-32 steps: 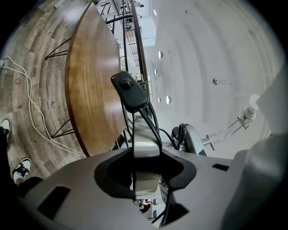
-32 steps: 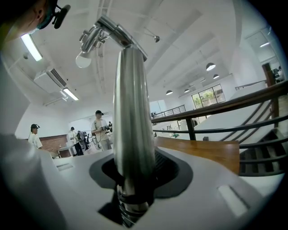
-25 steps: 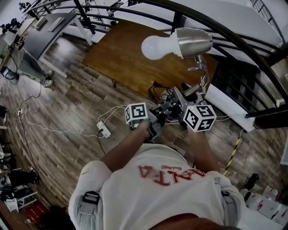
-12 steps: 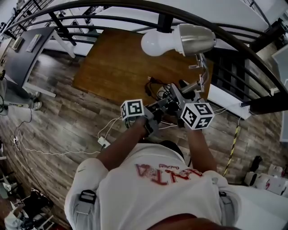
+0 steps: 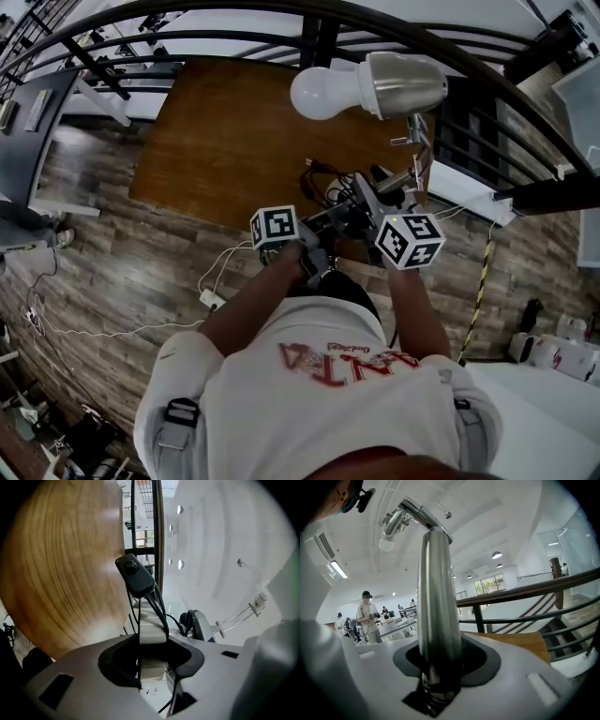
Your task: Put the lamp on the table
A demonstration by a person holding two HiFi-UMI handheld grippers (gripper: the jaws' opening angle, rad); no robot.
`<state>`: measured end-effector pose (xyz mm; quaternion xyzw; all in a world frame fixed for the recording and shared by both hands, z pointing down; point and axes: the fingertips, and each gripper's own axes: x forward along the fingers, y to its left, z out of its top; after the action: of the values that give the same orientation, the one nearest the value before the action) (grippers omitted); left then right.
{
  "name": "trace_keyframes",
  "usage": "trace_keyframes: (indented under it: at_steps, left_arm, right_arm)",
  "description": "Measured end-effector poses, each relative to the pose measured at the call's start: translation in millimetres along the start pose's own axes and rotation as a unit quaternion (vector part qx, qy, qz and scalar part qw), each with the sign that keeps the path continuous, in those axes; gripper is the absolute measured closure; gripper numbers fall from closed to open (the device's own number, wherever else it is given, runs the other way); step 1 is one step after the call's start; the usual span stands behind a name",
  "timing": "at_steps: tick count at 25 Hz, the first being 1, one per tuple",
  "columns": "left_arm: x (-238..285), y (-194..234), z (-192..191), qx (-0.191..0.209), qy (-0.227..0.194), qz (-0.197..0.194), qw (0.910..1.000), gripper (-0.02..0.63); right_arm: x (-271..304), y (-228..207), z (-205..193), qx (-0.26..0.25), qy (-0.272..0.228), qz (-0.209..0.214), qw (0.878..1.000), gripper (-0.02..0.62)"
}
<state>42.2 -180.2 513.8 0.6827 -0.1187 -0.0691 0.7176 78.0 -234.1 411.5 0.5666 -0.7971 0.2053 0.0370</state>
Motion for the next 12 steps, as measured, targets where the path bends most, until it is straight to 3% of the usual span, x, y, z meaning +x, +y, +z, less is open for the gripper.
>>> trace_keyframes:
  at_steps: [12]
  left_arm:
    - [99.6,14.4,63.6,0.007,-0.028,0.017,0.9994,0.456]
  right_arm:
    - [56.7,-104.2,22.8,0.012,0.008,0.027,1.0,0.436]
